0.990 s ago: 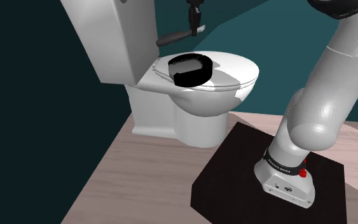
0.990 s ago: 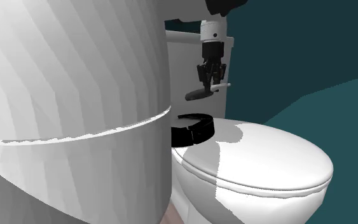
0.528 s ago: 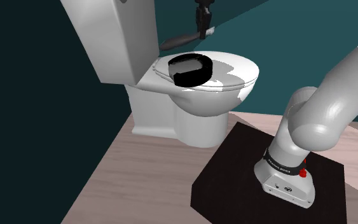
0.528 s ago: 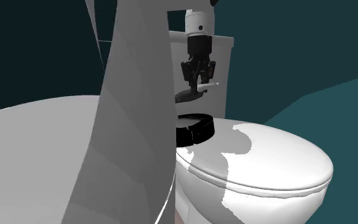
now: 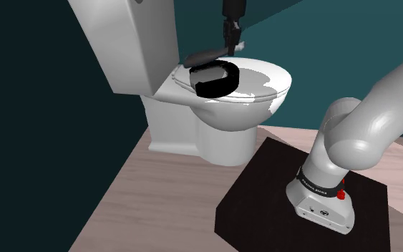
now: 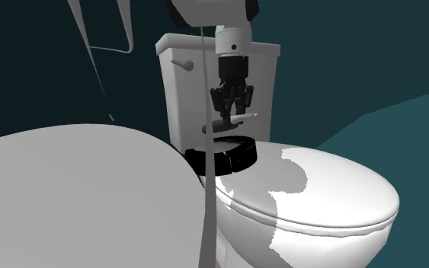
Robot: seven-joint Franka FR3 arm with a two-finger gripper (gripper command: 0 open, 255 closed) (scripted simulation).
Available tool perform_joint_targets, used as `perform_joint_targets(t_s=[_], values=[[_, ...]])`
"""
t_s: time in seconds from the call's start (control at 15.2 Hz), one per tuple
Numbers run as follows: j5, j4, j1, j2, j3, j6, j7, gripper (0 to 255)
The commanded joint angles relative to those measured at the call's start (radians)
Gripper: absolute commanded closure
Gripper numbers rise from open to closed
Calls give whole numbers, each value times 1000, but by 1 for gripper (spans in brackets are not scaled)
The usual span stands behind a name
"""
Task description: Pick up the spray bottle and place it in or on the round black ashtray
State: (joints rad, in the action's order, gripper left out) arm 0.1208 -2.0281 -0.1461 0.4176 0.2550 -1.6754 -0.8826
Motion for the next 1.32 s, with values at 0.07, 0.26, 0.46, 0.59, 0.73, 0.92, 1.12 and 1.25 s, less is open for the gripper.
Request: perform_joint_targets(t_s=[0.07, 0.26, 0.46, 0.59, 0.73, 0.92, 1.12, 1.25], values=[[3, -44, 2, 7, 2, -38, 2, 255], [6, -89, 3, 12, 4, -78, 4, 255], [7, -116, 4, 14, 6, -103, 5, 255], [7, -116, 4, 14, 6, -103, 5, 255], [7, -116, 4, 14, 6, -103, 5, 255], [7, -116, 4, 14, 6, -103, 5, 0], [7, -116, 4, 14, 6, -103, 5, 0], [7, -116, 4, 14, 6, -103, 5, 0]])
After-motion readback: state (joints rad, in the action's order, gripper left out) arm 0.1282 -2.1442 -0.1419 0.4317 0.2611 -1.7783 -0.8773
